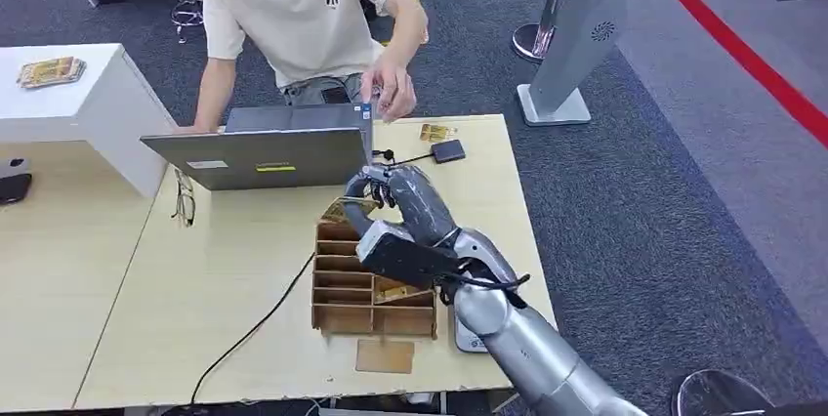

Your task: Pass the card to the sensor for recognition and then transmit it.

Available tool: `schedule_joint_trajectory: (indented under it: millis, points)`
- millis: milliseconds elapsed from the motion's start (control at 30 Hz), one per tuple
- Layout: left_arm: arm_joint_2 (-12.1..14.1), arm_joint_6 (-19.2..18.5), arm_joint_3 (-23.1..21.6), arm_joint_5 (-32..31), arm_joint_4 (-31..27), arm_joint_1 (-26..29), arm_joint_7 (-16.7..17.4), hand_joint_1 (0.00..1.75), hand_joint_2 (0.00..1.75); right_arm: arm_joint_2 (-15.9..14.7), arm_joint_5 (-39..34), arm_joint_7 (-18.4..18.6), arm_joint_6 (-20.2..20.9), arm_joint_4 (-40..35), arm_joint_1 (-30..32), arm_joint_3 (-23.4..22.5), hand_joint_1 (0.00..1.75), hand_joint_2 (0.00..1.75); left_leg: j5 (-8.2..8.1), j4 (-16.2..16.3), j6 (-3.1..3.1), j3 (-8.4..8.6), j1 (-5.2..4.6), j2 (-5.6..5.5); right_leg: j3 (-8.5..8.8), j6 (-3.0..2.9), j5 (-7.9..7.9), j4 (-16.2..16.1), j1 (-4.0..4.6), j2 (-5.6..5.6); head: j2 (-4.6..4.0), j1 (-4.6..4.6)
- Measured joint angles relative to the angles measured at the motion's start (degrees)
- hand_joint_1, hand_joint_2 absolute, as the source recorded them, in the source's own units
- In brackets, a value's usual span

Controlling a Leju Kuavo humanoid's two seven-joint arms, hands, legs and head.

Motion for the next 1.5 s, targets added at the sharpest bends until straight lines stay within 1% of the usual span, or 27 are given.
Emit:
schedule_joint_trajectory:
  millis: [167, 267, 367, 533, 633, 700, 833, 1167, 1200, 1233, 1267, 1300, 1500]
  points:
    - [0.26, -0.04, -1.95, -1.58, 0.37, -0.23, 0.35, 0.00, 0.00, 1.47, 5.26, 2.32, -2.30, 5.87, -5.36, 1.25, 1.75, 1.75, 0.02, 0.00, 0.02, 0.00, 0.00, 0.01, 0.00, -0.05, 0.04, 0.00, 0.00, 0.01, 0.00, 0.00]
    - [0.55, 0.09, -3.13, -2.41, 0.94, -0.39, 0.46, 0.00, 0.00, 2.34, 8.82, 3.90, -4.51, 10.83, -8.82, 1.47, 1.75, 1.75, 0.04, 0.00, 0.01, 0.00, 0.00, 0.01, 0.00, -0.12, 0.08, 0.01, 0.00, 0.00, 0.00, 0.00]
    - [1.31, -0.88, -4.68, -3.57, 2.14, -0.65, 0.48, 0.00, 0.00, 3.48, 12.49, 5.86, -6.59, 16.78, -12.48, 1.51, 1.75, 1.75, 0.08, 0.00, -0.01, 0.00, 0.00, 0.01, -0.01, -0.13, 0.09, 0.02, 0.00, 0.00, 0.00, 0.02]
    - [2.60, -1.33, -6.54, -4.28, 4.11, -0.75, 0.31, 0.00, 0.00, 4.90, 16.49, 7.00, -9.58, 24.71, -16.43, 1.53, 1.75, 1.75, 0.09, 0.00, -0.02, 0.01, 0.00, 0.01, -0.02, -0.15, 0.10, 0.02, 0.02, 0.01, 0.00, 0.00]
    - [3.02, -1.14, -7.00, -4.33, 4.81, -0.91, 0.33, 0.00, 0.00, 5.56, 19.25, 7.57, -11.70, 27.86, -17.55, 1.64, 1.75, 1.75, 0.09, 0.00, -0.02, 0.00, 0.01, 0.00, -0.03, -0.15, 0.10, 0.04, 0.02, 0.00, 0.00, -0.02]
    - [3.10, -1.14, -7.24, -4.35, 5.07, -0.92, 0.33, 0.00, 0.00, 5.75, 20.14, 7.89, -12.33, 28.82, -18.02, 1.73, 1.75, 1.75, 0.09, 0.00, -0.02, 0.00, 0.01, 0.01, -0.04, -0.15, 0.10, 0.04, 0.02, 0.00, 0.00, 0.00]
    - [3.15, -0.98, -7.89, -4.35, 5.60, -0.93, 0.35, 0.00, 0.00, 5.95, 25.23, 8.96, -15.63, 31.52, -18.55, 2.69, 1.75, 1.75, 0.09, 0.00, -0.02, -0.01, 0.00, 0.01, -0.04, -0.15, 0.10, 0.04, 0.02, 0.00, 0.00, 0.00]
    - [3.41, -0.98, -8.53, -4.27, 6.36, -0.95, 0.50, 0.00, 0.00, 6.17, 33.69, 11.13, -20.83, 34.56, -18.52, 4.33, 1.75, 1.75, 0.09, 0.00, -0.02, -0.01, 0.00, 0.02, -0.07, -0.15, 0.10, 0.04, 0.02, 0.01, 0.00, 0.00]
    - [3.41, -0.98, -8.66, -4.26, 6.38, -0.93, 0.50, 0.00, 0.00, 6.17, 34.54, 11.30, -21.29, 34.78, -18.51, 4.44, 1.43, 1.75, 0.09, 0.00, -0.02, -0.01, 0.00, 0.02, -0.07, -0.15, 0.10, 0.04, 0.02, 0.01, 0.00, -0.02]
    - [3.41, -1.01, -8.72, -4.26, 6.40, -0.93, 0.50, 0.00, 0.00, 6.17, 35.31, 11.54, -21.84, 34.98, -18.50, 4.55, 0.19, 1.75, 0.09, 0.00, -0.02, -0.01, 0.00, 0.02, -0.08, -0.15, 0.10, 0.04, 0.02, 0.01, 0.00, 0.00]
    - [3.41, -1.01, -8.77, -4.26, 6.43, -0.94, 0.50, 0.00, 0.00, 6.17, 36.07, 11.65, -22.25, 35.17, -18.50, 4.66, 0.19, 1.75, 0.09, 0.00, -0.03, -0.01, 0.00, 0.02, -0.08, -0.15, 0.10, 0.04, 0.02, 0.01, 0.00, 0.00]
    - [3.41, -1.01, -8.79, -4.24, 6.45, -0.94, 0.50, 0.00, 0.00, 6.17, 36.58, 11.87, -22.45, 35.35, -18.48, 4.72, 0.00, 1.75, 0.09, 0.00, -0.03, -0.01, 0.00, 0.02, -0.08, -0.15, 0.10, 0.04, 0.02, 0.01, 0.00, 0.00]
    - [3.41, -1.03, -9.16, -3.96, 6.54, -0.92, 0.50, 0.00, 0.00, 6.17, 37.21, 12.11, -22.45, 35.96, -18.03, 5.01, 0.00, 1.75, 0.09, 0.00, -0.03, -0.01, 0.00, 0.02, -0.08, -0.15, 0.10, 0.04, 0.02, 0.01, 0.00, 0.00]
